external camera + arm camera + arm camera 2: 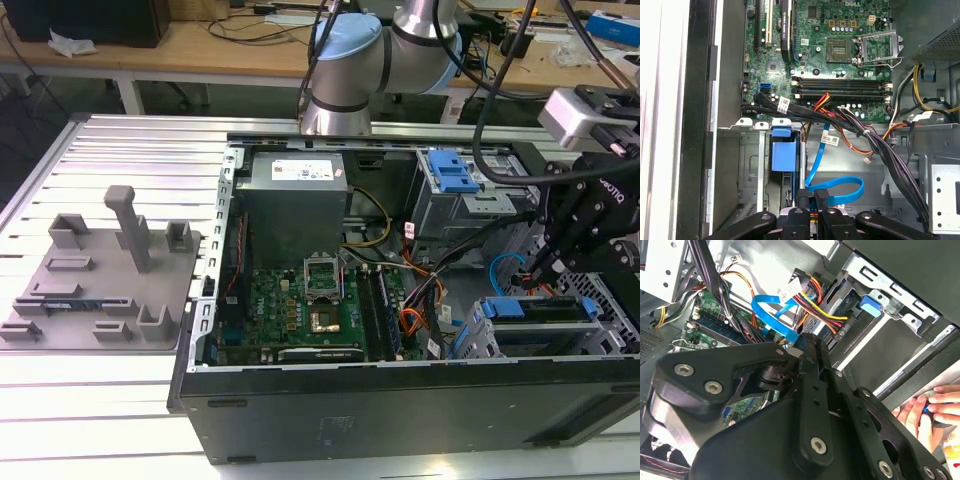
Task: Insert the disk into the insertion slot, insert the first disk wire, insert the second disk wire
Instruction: 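Insert the second disk wire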
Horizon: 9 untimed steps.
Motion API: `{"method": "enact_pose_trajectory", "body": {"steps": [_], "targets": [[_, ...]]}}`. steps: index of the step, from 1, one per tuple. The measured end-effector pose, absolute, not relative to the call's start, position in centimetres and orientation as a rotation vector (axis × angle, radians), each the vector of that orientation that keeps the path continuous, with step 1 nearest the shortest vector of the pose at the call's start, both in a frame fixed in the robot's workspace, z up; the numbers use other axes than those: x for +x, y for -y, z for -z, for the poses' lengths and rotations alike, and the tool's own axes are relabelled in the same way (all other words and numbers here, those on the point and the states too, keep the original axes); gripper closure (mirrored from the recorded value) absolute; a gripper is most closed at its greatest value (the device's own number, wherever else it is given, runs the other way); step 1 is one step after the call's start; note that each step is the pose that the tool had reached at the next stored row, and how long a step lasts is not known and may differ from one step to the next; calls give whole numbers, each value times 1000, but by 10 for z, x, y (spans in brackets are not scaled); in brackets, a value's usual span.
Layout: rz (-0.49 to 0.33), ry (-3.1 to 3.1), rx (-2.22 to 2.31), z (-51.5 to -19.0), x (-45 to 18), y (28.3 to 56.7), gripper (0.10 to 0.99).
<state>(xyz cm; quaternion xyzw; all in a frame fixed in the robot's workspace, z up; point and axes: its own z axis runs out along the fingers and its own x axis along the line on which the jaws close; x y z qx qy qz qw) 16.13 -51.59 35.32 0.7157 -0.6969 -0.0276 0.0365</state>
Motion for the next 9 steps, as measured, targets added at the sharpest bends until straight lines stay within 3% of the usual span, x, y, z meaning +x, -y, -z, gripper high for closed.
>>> {"method": "enact_pose_trajectory", "body": {"steps": [9], "targets": [[85,2137,2201,-353,163,518,925]]}}
